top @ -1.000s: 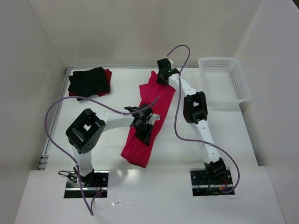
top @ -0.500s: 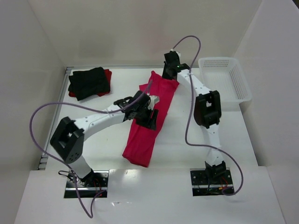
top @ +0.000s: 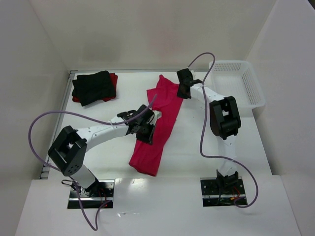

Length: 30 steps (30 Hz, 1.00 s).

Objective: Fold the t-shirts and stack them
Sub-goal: Rotate the tshirt 90 degrees

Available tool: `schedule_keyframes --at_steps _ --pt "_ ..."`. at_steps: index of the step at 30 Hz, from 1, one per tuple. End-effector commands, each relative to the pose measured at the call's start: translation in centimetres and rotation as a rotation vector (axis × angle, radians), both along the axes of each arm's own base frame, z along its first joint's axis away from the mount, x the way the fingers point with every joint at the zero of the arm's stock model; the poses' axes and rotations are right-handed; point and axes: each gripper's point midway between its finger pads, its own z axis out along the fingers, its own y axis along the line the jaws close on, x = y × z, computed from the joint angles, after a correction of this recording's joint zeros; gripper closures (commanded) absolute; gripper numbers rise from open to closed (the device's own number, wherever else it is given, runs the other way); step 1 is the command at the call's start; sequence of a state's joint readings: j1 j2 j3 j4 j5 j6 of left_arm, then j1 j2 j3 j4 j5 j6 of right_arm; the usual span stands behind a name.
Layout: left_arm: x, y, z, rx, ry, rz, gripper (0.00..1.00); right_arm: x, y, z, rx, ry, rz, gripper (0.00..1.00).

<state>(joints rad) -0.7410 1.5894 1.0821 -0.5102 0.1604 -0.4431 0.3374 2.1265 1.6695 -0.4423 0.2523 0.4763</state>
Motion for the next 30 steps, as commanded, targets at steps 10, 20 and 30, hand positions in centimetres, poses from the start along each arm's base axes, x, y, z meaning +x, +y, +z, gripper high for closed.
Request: schedule_keyframes --at_steps 10,20,30 --pt "-2.3 -0.3 -4.9 0.071 0.123 -0.12 0.95 5.4 -1.8 -2.7 -0.041 -0.024 -0.091 1.0" --pt "-4.4 -1.8 -6.8 0.03 0.229 -0.219 0.95 7.7 -1.0 -5.7 -0.062 0.008 -0.064 1.0" --pt "-4.5 -5.7 -6.8 -0.088 0.236 -0.355 0.92 10.6 2.0 -4.5 0.03 -0.04 0.035 1.0"
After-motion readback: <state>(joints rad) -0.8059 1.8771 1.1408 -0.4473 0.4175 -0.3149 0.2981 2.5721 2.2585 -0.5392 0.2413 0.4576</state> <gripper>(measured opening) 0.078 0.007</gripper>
